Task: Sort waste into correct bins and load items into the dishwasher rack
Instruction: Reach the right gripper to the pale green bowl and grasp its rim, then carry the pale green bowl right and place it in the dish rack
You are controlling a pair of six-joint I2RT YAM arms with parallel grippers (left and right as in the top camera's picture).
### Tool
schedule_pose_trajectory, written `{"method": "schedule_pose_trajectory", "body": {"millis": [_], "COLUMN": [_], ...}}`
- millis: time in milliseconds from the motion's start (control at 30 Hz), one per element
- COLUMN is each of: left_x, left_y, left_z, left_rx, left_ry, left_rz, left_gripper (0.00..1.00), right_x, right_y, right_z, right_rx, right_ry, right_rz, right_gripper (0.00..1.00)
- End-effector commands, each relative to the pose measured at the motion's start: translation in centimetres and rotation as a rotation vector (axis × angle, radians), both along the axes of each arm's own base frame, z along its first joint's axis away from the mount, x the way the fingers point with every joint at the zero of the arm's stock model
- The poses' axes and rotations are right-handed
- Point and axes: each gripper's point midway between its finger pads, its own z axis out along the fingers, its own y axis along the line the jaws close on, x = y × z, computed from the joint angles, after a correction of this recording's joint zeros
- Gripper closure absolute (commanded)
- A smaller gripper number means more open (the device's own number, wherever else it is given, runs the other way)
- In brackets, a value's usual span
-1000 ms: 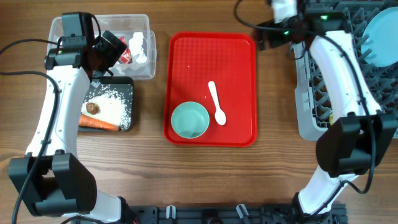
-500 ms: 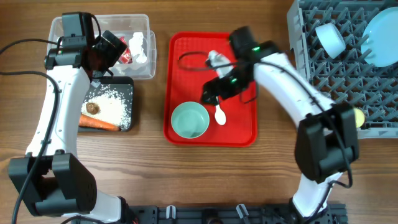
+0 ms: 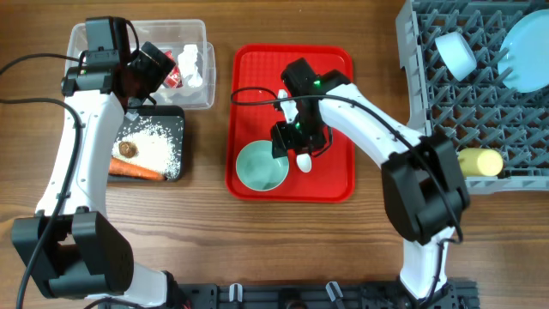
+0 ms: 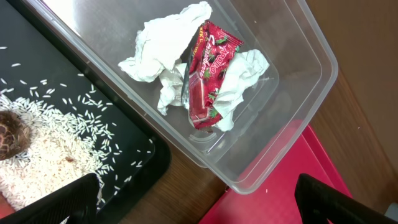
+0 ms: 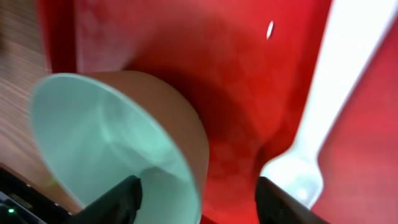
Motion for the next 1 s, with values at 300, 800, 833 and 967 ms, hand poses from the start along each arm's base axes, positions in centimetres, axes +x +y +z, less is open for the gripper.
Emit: {"method": "schedule_pose_trajectory", "body": {"millis": [300, 800, 833, 967], "left_x": [0.2, 0.2, 0.2, 0.2], "left_y": [0.0, 0.0, 0.0, 0.0], "left_z": [0.8, 0.8, 0.8, 0.8], "left_rx": [-0.012, -0.012, -0.012, -0.012], "left_ry": [-0.022, -0.022, -0.022, -0.022], "left_rz": [0.010, 0.010, 0.010, 0.010], "left_gripper": [0.00, 0.00, 0.00, 0.00], "right_x": [-0.6, 7.6, 8.4, 11.2], "right_y": [0.1, -6.2, -7.6, -14.8], "right_z": [-1.4, 6.5, 7.5, 11.9], "right_rx": [0.013, -0.058, -0.095, -0.266], "right_ry": [0.070, -0.237, -0.281, -0.467], "right_rz": [-0.018, -0.150, -0.189, -0.365], "right_gripper": [0.90, 0.96, 0.96, 0.96]}}
